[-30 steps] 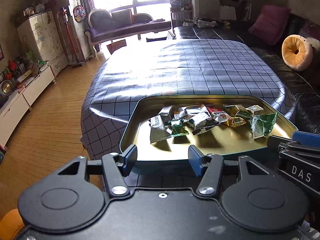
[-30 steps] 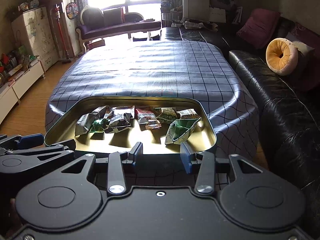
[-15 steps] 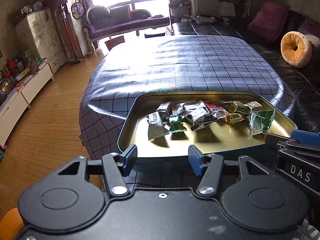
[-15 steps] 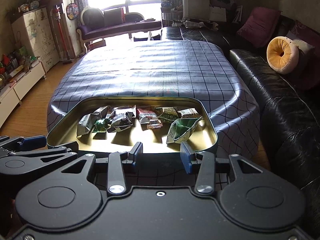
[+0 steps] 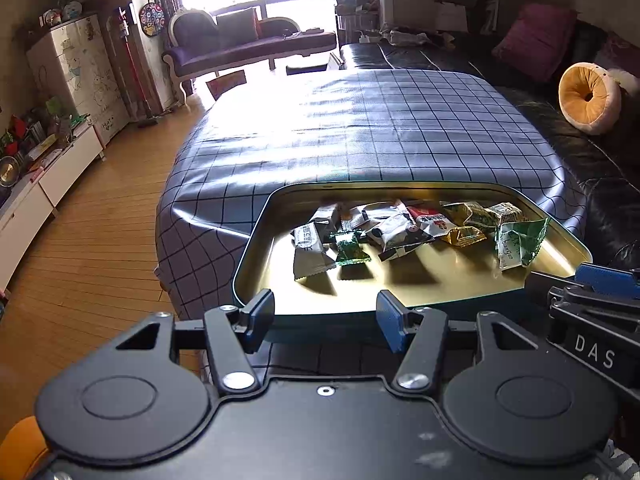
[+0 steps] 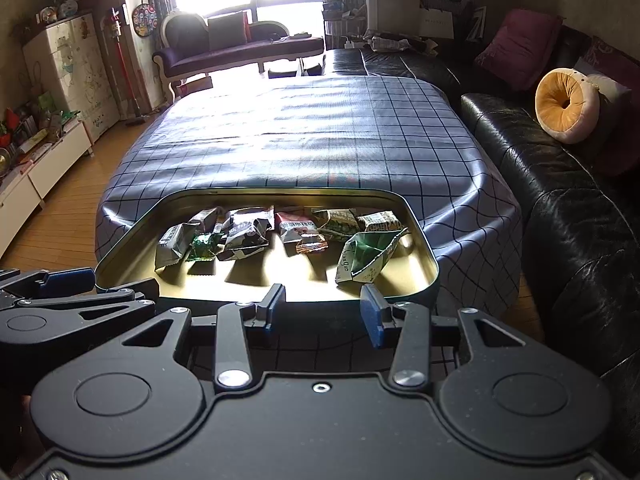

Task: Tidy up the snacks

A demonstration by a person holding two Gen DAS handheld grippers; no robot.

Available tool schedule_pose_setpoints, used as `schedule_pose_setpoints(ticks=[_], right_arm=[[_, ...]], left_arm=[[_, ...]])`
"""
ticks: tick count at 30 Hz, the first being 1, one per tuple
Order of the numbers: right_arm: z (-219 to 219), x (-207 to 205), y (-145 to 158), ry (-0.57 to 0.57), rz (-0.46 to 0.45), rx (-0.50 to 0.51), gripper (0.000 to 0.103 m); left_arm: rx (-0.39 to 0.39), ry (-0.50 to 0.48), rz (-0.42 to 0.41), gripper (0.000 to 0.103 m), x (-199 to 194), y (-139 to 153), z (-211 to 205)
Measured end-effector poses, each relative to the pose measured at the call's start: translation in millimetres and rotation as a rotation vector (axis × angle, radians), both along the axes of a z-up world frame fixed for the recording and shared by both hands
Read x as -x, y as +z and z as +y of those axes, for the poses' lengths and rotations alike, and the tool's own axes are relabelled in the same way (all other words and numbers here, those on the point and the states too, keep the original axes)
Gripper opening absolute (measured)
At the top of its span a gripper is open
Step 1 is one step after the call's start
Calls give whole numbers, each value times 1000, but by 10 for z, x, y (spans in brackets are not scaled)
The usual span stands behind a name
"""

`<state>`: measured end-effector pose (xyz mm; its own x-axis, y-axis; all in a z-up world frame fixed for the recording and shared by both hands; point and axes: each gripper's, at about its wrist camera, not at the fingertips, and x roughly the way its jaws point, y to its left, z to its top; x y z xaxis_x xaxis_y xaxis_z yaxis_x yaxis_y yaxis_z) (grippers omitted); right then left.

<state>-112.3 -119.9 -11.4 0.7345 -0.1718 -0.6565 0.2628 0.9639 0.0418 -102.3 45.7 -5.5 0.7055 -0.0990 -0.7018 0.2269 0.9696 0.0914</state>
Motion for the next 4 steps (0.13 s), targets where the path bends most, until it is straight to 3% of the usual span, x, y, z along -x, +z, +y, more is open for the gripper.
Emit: schedule_pose_setpoints(ticks=[4], right_arm=[[2,0,0,0,2,1,51]], left_arm=[[4,1,4,59,-9,4,3]])
